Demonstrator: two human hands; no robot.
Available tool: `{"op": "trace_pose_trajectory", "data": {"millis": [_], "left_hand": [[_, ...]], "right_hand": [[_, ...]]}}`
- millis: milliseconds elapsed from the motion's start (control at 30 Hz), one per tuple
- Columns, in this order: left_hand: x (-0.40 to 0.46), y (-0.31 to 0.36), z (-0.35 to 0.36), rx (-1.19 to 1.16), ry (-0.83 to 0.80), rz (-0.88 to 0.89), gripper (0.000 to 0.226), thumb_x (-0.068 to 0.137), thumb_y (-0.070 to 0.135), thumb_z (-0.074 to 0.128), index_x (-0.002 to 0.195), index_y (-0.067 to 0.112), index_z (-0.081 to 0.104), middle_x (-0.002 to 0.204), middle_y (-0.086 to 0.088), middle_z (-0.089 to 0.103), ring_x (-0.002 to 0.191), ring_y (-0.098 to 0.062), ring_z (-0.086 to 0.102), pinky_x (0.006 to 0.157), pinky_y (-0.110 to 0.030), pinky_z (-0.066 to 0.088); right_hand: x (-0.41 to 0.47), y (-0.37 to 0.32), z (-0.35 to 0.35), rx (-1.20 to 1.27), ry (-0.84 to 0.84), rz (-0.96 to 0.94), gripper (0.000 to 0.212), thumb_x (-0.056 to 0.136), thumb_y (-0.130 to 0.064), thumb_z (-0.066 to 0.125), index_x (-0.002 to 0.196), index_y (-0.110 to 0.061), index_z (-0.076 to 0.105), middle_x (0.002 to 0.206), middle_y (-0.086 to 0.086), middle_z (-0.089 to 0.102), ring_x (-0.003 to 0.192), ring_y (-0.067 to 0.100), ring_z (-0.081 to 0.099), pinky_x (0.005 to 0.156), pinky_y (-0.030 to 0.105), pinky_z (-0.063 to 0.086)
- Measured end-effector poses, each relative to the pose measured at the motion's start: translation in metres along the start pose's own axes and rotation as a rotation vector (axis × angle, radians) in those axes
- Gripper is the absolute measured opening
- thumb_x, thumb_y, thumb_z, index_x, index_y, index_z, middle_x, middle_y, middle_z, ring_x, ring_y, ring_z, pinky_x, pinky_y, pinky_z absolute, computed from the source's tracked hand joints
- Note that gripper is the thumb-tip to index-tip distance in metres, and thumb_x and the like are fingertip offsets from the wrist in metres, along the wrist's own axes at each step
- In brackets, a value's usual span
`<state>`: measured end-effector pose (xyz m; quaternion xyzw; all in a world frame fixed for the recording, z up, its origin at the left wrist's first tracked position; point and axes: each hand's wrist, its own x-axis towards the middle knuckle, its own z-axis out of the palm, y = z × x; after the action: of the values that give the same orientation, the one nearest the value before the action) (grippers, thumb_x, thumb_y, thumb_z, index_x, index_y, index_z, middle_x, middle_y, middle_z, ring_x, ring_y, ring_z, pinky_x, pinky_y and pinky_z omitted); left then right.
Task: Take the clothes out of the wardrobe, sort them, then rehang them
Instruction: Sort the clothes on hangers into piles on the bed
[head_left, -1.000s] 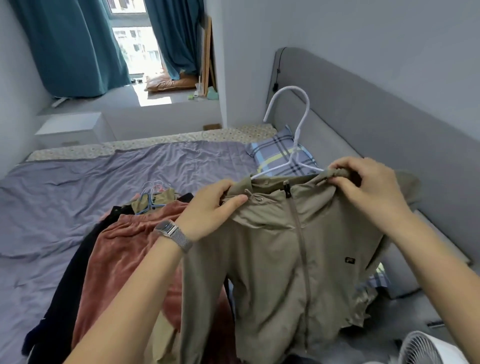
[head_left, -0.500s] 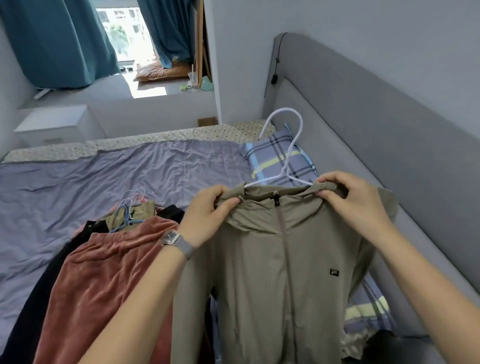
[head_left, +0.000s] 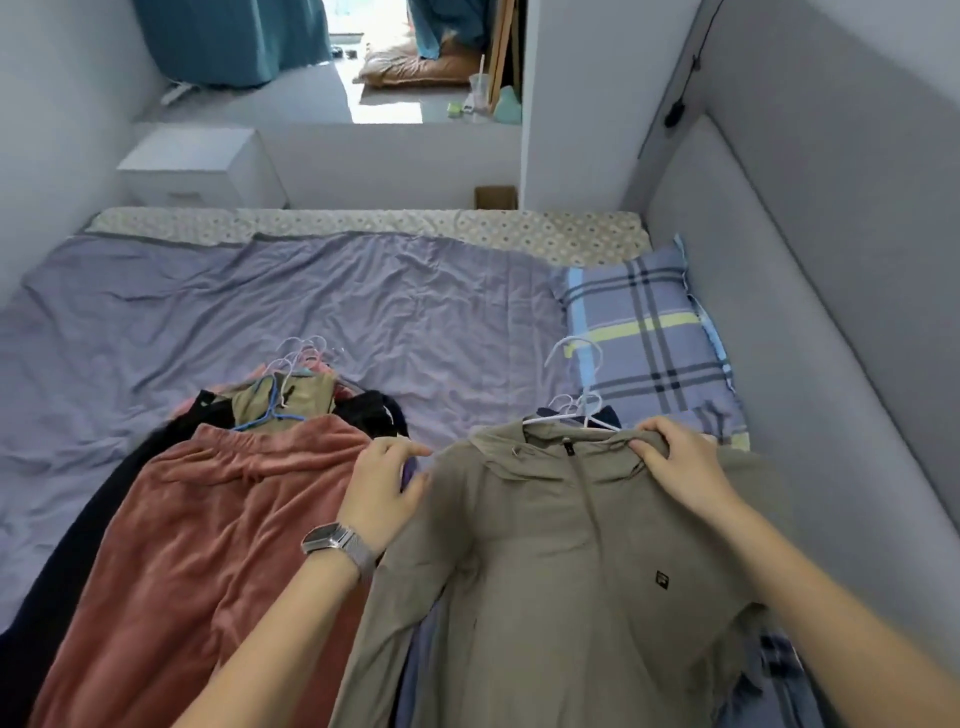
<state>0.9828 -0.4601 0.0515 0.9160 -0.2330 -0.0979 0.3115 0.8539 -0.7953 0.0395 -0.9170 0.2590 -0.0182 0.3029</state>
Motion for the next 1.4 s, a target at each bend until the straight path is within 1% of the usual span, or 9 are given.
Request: {"op": "trace_pose_trajectory", "data": {"millis": [133, 267, 367, 500, 733, 900, 1100, 1267, 1400], "left_hand": [[0.005, -0.019, 0.002, -0.034, 0.063, -0.083, 0.026, 0.073, 0.011, 0.054, 0.094, 0.013, 0.068, 0.090, 0.000, 0.057, 0.090, -0.018, 0.055, 0.084, -0.019, 0.036], [0.003, -0.045, 0.001, -0.018, 0.072, -0.114, 0.033, 0.073, 0.026, 0.044, 0.094, 0.016, 0.067, 0.089, 0.009, 0.053, 0.087, -0.012, 0.054, 0.083, -0.027, 0.039], [-0.003, -0.071, -0.005, -0.026, 0.092, -0.162, 0.036, 0.072, 0.030, 0.042, 0.095, 0.018, 0.067, 0.091, 0.014, 0.052, 0.088, -0.002, 0.049, 0.083, -0.023, 0.039], [-0.010, -0.114, -0.021, -0.029, 0.111, -0.228, 0.029, 0.071, 0.020, 0.049, 0.093, 0.019, 0.067, 0.090, 0.010, 0.057, 0.086, 0.001, 0.048, 0.085, -0.024, 0.040], [0.002, -0.194, -0.066, -0.068, 0.082, -0.322, 0.033, 0.077, -0.012, 0.050, 0.096, 0.009, 0.068, 0.089, 0.003, 0.057, 0.087, -0.016, 0.056, 0.084, -0.023, 0.040], [0.011, -0.258, -0.106, -0.062, 0.031, -0.316, 0.028, 0.080, -0.006, 0.054, 0.098, 0.011, 0.066, 0.088, 0.001, 0.059, 0.083, -0.014, 0.055, 0.082, -0.021, 0.040], [0.020, -0.335, -0.135, -0.081, 0.029, -0.318, 0.028, 0.080, -0.003, 0.054, 0.101, 0.011, 0.064, 0.090, 0.000, 0.058, 0.084, -0.011, 0.054, 0.086, -0.023, 0.042], [0.020, -0.384, -0.135, -0.140, 0.042, -0.354, 0.029, 0.081, -0.004, 0.054, 0.103, 0.012, 0.063, 0.090, 0.002, 0.056, 0.081, -0.008, 0.053, 0.078, -0.009, 0.032], [0.014, -0.413, -0.131, -0.174, 0.082, -0.371, 0.029, 0.081, -0.004, 0.054, 0.103, 0.012, 0.063, 0.092, -0.001, 0.059, 0.079, -0.001, 0.052, 0.076, -0.007, 0.032]], "right_hand": [[0.056, 0.024, 0.043, -0.185, -0.165, 0.025, 0.048, 0.078, 0.001, 0.052, 0.120, -0.023, 0.052, 0.115, 0.006, 0.062, 0.112, 0.029, 0.052, 0.089, 0.039, 0.031], [0.089, 0.040, 0.079, -0.464, -0.233, 0.068, 0.072, 0.077, 0.001, 0.048, 0.140, -0.030, 0.032, 0.118, 0.004, 0.054, 0.110, 0.026, 0.047, 0.091, 0.037, 0.034], [0.097, 0.049, 0.100, -0.704, -0.305, 0.101, 0.069, 0.085, -0.008, 0.047, 0.145, -0.031, 0.023, 0.130, 0.004, 0.047, 0.118, 0.025, 0.045, 0.100, 0.036, 0.032], [0.102, 0.016, 0.129, -0.886, -0.462, 0.137, 0.044, 0.092, -0.017, 0.038, 0.135, -0.026, 0.041, 0.140, 0.005, 0.044, 0.129, 0.026, 0.039, 0.108, 0.039, 0.028], [0.094, -0.140, 0.217, -0.660, -0.610, -0.126, 0.043, 0.088, -0.016, 0.043, 0.126, -0.035, 0.053, 0.134, -0.004, 0.054, 0.126, 0.019, 0.048, 0.102, 0.033, 0.034], [0.095, -0.237, 0.290, -0.439, -0.646, -0.071, 0.037, 0.088, -0.021, 0.046, 0.122, -0.028, 0.055, 0.127, 0.000, 0.060, 0.121, 0.024, 0.053, 0.095, 0.033, 0.042], [0.116, -0.295, 0.372, -0.480, -0.643, -0.023, 0.046, 0.086, -0.023, 0.053, 0.128, -0.009, 0.039, 0.130, 0.016, 0.051, 0.119, 0.036, 0.049, 0.093, 0.039, 0.044], [0.136, -0.318, 0.419, -0.459, -0.582, 0.044, 0.080, 0.086, -0.023, 0.055, 0.151, -0.018, 0.008, 0.146, 0.010, 0.031, 0.133, 0.034, 0.030, 0.105, 0.043, 0.033], [0.151, -0.319, 0.441, -0.457, -0.577, 0.139, 0.090, 0.084, -0.027, 0.061, 0.151, -0.023, 0.002, 0.143, 0.015, 0.037, 0.130, 0.036, 0.035, 0.105, 0.044, 0.034]]}}
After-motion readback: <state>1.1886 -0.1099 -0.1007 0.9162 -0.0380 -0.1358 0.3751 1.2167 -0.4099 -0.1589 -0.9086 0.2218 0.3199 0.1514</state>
